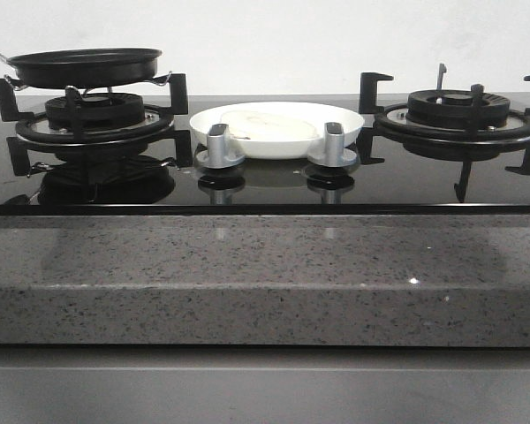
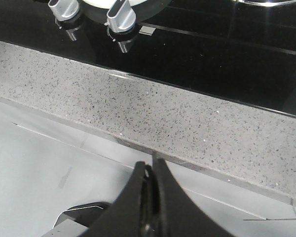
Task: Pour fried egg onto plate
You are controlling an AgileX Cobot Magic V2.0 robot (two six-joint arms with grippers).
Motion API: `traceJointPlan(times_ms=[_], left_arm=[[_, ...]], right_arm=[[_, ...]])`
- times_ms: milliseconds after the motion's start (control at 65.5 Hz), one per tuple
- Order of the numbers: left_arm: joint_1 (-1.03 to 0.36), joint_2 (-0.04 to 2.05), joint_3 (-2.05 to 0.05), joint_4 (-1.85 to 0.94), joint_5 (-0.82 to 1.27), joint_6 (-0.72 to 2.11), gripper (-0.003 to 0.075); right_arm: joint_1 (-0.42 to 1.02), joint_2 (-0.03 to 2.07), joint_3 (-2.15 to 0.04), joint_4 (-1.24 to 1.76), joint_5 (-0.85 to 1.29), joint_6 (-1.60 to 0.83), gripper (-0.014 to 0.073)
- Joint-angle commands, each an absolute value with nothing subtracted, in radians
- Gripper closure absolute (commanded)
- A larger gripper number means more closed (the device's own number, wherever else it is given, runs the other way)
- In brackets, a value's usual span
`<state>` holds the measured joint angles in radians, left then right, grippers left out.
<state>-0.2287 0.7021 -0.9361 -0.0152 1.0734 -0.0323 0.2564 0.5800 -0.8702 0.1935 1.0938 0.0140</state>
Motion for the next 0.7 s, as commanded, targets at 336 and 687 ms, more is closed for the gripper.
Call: traceJointPlan(times_ms=[336,687], left_arm=[[-0.111,0.319,-0.438,-0.014,0.391,-0.038,0.074],[-0.046,0.007,-0.044,-0.12,-0.008,-0.038,0.074]], right_arm=[[0.256,0.582,-0.891,0.194,1.044,0.008,0.07],[0.256,0.582,-0.891,0.194,1.044,0.008,0.07]])
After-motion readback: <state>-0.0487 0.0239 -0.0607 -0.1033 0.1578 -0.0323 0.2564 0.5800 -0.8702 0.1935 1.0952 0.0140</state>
